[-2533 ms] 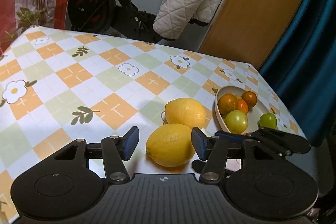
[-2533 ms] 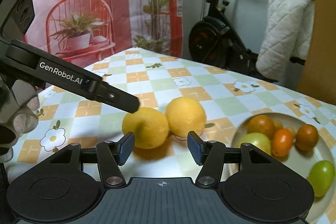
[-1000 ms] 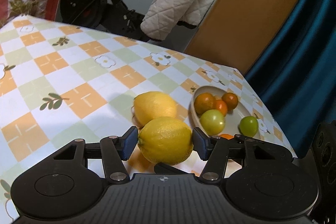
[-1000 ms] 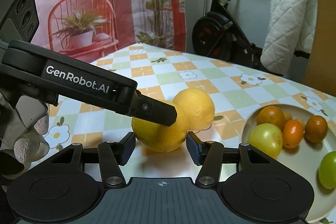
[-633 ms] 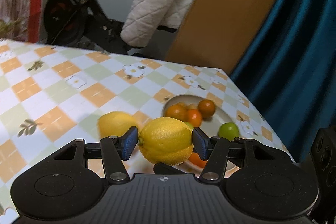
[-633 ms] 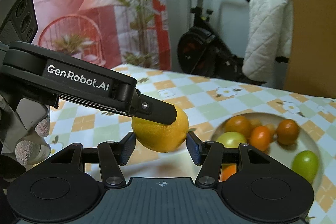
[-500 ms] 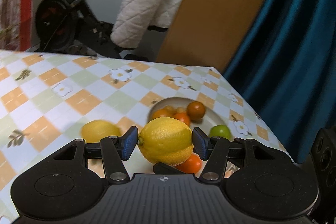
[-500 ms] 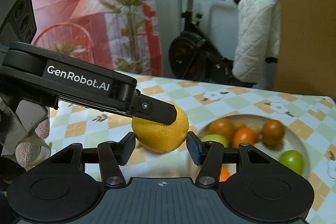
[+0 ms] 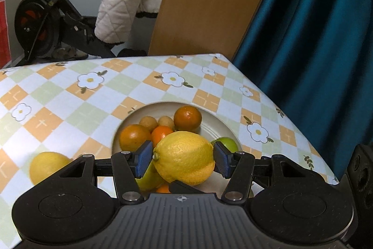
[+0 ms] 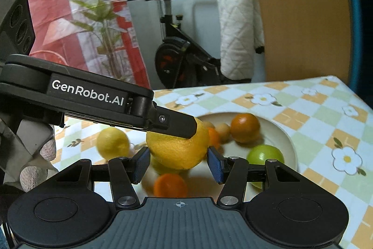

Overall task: Organize fruits
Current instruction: 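Carry the lemon with the left tool over the plate, then lower the lemon onto the plate and open the left tool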

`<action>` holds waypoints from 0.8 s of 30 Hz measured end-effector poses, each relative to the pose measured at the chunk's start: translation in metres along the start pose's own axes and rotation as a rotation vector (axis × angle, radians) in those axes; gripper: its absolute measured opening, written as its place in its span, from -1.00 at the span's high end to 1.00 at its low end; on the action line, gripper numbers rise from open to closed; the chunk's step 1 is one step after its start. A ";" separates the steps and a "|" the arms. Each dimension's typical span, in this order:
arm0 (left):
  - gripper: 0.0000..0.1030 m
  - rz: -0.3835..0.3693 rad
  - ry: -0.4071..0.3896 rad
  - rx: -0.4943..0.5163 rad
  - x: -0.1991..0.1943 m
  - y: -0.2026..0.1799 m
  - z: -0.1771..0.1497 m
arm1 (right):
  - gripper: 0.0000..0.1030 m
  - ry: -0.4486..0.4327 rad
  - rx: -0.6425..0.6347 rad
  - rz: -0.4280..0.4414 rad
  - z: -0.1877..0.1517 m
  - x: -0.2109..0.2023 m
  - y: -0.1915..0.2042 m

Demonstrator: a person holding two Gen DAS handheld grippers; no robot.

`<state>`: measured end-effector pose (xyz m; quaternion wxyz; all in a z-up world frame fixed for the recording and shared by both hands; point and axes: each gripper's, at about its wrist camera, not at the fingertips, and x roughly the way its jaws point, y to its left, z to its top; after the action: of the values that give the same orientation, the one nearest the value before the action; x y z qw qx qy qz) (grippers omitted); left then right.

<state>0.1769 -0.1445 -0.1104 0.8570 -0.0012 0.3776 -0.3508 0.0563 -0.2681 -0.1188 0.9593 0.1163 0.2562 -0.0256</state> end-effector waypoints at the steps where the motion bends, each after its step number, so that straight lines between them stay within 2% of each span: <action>1: -0.16 0.002 0.006 0.003 0.003 -0.001 0.000 | 0.03 0.001 0.004 -0.004 -0.001 0.002 -0.003; 4: -0.16 0.013 0.024 0.015 0.013 -0.006 0.003 | 0.03 0.010 0.025 -0.008 -0.004 0.007 -0.011; 11: -0.16 0.046 0.060 0.039 0.028 -0.009 0.006 | 0.03 0.010 -0.016 -0.043 -0.011 0.017 -0.014; 24: -0.17 0.072 0.072 0.051 0.039 -0.011 0.007 | 0.03 0.010 -0.002 -0.047 -0.014 0.024 -0.016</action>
<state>0.1934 -0.1777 -0.1276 0.8547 0.0468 0.3989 -0.3289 0.0681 -0.2802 -0.1457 0.9572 0.1095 0.2637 -0.0474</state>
